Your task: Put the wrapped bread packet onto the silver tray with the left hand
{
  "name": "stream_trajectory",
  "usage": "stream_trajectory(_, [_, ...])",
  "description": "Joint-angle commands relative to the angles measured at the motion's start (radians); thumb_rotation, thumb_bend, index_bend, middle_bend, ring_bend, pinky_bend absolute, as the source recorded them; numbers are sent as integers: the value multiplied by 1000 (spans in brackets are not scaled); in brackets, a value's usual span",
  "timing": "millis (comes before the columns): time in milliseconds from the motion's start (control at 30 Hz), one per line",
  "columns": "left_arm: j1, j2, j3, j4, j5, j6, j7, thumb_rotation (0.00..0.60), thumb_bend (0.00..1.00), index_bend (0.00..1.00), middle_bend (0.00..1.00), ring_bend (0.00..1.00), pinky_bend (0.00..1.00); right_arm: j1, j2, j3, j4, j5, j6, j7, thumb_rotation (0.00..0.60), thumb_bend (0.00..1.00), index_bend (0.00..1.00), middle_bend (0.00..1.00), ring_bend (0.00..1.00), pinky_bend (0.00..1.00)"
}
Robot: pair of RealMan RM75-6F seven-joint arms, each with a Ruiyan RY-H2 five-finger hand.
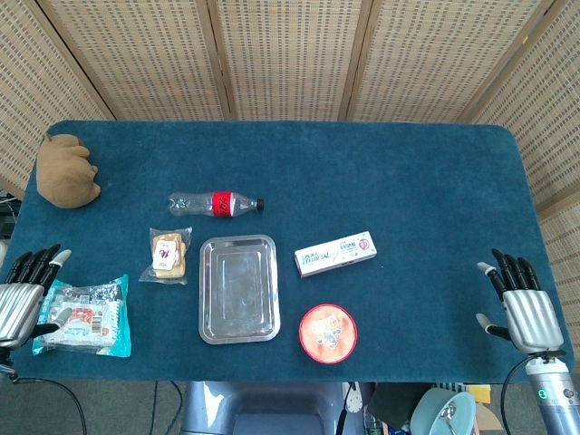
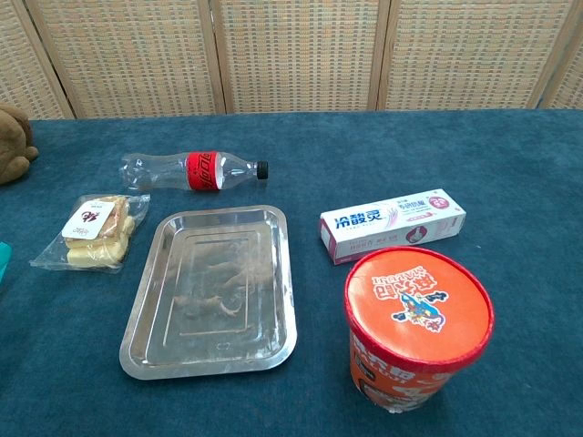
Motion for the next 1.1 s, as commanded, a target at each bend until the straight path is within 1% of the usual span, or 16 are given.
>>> stream_trajectory(33, [-6, 1, -4, -2, -6, -7, 6, 600, 310, 0, 0, 0, 0, 0, 1, 2, -1, 4, -1, -1, 600, 221, 142, 0, 0, 0])
stream_trajectory(333, [-26, 2, -12, -17, -9, -31, 24, 600, 310, 0, 0, 0, 0, -10, 12, 1, -9, 9, 9, -4, 600, 222, 142, 0, 0, 0])
stream_trajectory(467, [-32, 15, -17, -33, -27, -41, 36, 600, 310, 0, 0, 0, 0, -8, 12, 3, -8, 8, 11, 2, 600, 222, 142, 0, 0, 0])
stream_trajectory(633, [-49, 29, -24, -56, -62, -77, 53, 600, 311, 0, 0, 0, 0, -3, 10, 2, 0, 7, -2, 7, 600, 222, 142, 0, 0, 0])
stream_trajectory(933, [-140, 56, -79, -75, -198, -232, 27, 600, 316, 0, 0, 0, 0, 0, 21, 3, 23, 7, -8, 46, 600, 222, 142, 0, 0, 0])
stream_trajectory(1100, [-200, 49, -108, -52, -272, -332, -8, 600, 342, 0, 0, 0, 0, 1, 23, 2, 38, 5, -11, 71, 600, 222, 142, 0, 0, 0])
